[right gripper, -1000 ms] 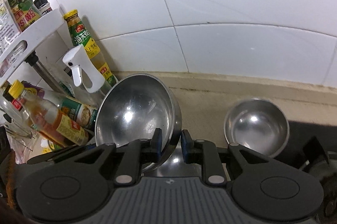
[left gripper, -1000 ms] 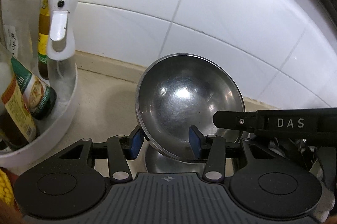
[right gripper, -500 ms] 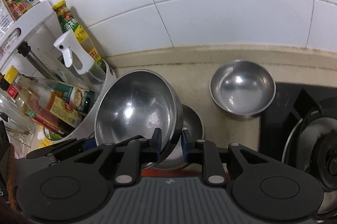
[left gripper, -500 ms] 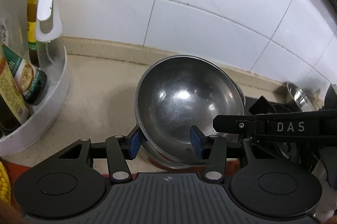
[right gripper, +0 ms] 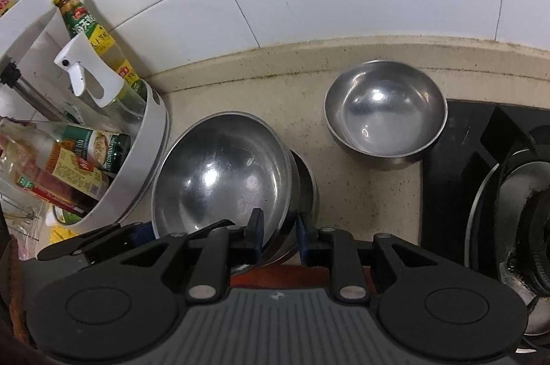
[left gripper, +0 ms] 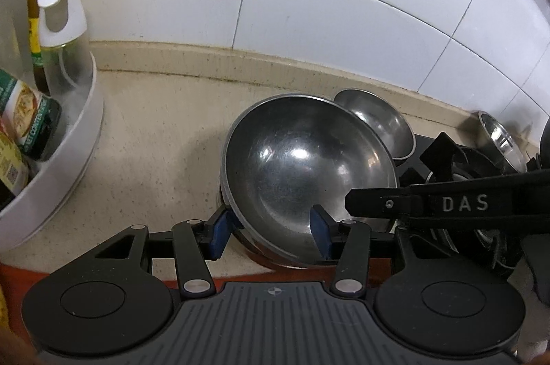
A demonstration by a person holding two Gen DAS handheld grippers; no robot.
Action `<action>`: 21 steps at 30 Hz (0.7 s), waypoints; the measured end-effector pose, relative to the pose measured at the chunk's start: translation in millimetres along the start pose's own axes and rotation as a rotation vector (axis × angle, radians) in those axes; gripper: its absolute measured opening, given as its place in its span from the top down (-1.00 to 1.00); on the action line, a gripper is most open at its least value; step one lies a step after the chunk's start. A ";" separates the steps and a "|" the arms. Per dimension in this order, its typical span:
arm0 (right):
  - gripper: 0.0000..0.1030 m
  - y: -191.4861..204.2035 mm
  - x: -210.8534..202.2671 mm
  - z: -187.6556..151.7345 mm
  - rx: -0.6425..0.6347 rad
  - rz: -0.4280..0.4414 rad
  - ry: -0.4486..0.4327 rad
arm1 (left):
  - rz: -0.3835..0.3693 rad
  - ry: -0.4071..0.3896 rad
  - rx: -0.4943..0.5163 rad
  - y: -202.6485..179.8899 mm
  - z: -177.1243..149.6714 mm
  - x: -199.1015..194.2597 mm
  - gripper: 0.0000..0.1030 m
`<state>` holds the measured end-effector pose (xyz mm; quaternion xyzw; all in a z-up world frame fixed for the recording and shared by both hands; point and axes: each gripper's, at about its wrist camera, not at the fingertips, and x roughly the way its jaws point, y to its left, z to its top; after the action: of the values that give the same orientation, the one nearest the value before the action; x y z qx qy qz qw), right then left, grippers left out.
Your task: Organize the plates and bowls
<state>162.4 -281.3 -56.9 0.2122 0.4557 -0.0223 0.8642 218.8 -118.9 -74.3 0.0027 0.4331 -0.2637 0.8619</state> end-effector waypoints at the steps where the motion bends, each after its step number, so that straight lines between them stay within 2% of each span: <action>1: 0.60 -0.2 1.8 0.8 0.004 -0.002 0.002 | -0.003 -0.001 0.002 0.6 0.3 0.4 -0.10; 4: 0.59 0.4 4.3 2.0 -0.004 -0.012 0.001 | -0.002 0.004 0.001 2.3 0.5 1.3 -0.14; 6: 0.57 0.6 3.2 1.5 -0.013 -0.030 -0.003 | 0.004 0.008 0.001 3.5 0.7 0.5 -0.27; 9: 0.56 -2.3 -3.2 -1.3 -0.019 -0.043 -0.019 | 0.009 0.000 -0.004 6.0 1.7 -3.1 -0.29; 16: 0.56 -22.4 -20.6 -7.7 -0.006 -0.082 -0.044 | 0.040 -0.054 -0.004 11.4 14.0 -18.8 -0.33; 21: 0.56 -45.8 -30.4 1.5 0.049 -0.107 -0.085 | 0.037 -0.086 0.031 0.6 33.0 -22.0 -0.44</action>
<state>135.2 -328.2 -47.8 0.2078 0.4285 -0.0886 0.8748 232.9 -116.2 -37.4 0.0126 0.3915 -0.2541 0.8843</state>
